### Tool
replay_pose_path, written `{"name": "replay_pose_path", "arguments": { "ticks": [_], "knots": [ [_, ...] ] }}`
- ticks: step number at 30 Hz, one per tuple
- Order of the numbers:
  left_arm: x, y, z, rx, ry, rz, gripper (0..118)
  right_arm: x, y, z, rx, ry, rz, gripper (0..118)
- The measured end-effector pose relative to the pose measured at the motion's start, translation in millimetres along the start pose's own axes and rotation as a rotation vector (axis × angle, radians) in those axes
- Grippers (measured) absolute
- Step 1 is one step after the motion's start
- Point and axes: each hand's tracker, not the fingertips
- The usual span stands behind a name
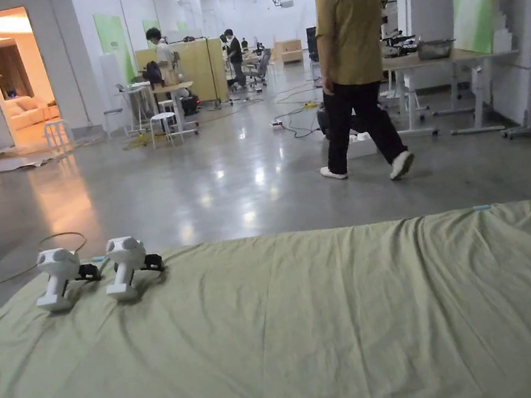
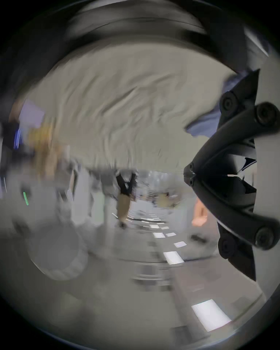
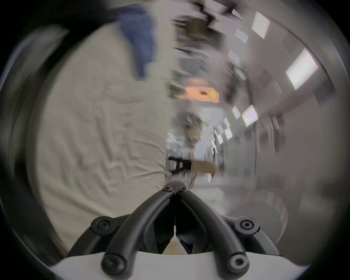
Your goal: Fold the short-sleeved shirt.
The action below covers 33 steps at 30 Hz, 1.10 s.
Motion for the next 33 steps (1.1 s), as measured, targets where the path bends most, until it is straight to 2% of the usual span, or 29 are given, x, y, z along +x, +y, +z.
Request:
{"name": "replay_pose_path", "arguments": {
  "ticks": [2,3,4,5,7,8,9,12,19,26,29,30,33],
  "knots": [
    [-44,0,1,0.009,0.046,0.461,1,30,0,-5,-0.091,-0.078,-0.481,2],
    [-57,-4,4,0.033,0.055,0.660,1,41,-7,-8,-0.113,-0.086,-0.681,2],
    [-69,-11,3,0.081,0.046,0.913,1,51,-14,-7,-0.145,-0.118,-0.927,2],
    [-76,-21,9,0.157,0.003,1.112,1,57,-25,-2,-0.145,-0.126,-1.146,2],
    [-68,-31,18,0.233,0.008,1.287,1,58,-42,10,-0.105,-0.135,-1.440,2],
    [-62,-31,20,0.208,0.059,1.252,1,56,-46,14,-0.088,-0.157,-1.492,2],
    [-59,-28,22,0.189,0.091,1.209,1,57,-47,16,-0.084,-0.172,-1.485,2],
    [-54,-20,24,0.175,0.119,1.156,1,59,-42,17,-0.089,-0.173,-1.371,2],
    [-58,-26,24,0.169,0.125,1.193,1,58,-32,18,-0.066,-0.153,-1.341,2],
    [-62,-33,30,0.166,0.141,1.191,2,60,-36,18,-0.036,-0.129,-1.420,2],
    [-63,-34,32,0.175,0.150,1.195,4,61,-36,19,-0.031,-0.127,-1.429,2],
    [-64,-34,32,0.182,0.148,1.206,11,61,-36,20,-0.028,-0.126,-1.432,2],
    [-67,-44,33,0.197,0.121,1.256,52,62,-36,23,-0.015,-0.119,-1.436,2]
  ]
}}
